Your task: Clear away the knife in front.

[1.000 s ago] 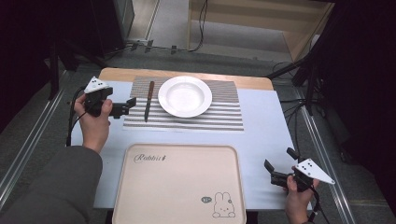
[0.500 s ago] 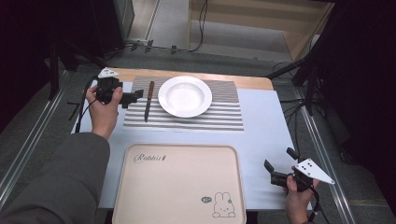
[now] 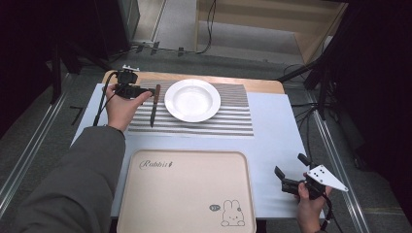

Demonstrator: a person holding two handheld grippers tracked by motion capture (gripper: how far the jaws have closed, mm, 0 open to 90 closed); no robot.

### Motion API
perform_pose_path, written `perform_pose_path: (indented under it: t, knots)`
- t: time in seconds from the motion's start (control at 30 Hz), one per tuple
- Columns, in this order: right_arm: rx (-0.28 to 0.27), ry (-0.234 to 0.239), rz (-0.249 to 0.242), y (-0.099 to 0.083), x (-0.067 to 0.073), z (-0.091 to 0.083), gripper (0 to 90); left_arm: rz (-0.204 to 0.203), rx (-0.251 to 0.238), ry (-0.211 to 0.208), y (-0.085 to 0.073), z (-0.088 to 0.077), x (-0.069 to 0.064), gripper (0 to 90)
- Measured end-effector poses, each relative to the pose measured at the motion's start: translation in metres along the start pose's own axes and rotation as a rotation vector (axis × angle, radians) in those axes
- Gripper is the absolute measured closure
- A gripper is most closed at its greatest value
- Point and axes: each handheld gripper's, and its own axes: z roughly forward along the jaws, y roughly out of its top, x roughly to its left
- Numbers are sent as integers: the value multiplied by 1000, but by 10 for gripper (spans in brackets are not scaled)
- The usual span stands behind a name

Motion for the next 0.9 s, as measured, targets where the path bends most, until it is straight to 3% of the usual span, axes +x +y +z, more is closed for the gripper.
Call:
perform_pose_path:
  t: [0.27, 0.47, 0.77, 0.9]
  knots:
    - [-3, 1, -1, 0, 0, 1, 0, -4, 72, 8, 7, 24, -2, 495]
    - [0, -3, -7, 0, 1, 2, 0, 4, 163, -3, 9, 46, -3, 547]
    - [-2, -2, -9, 0, 1, 2, 0, -33, 187, 18, 5, 66, -1, 596]
    - [-2, -2, -9, 0, 1, 1, 0, -18, 209, 38, 2, 74, -1, 637]
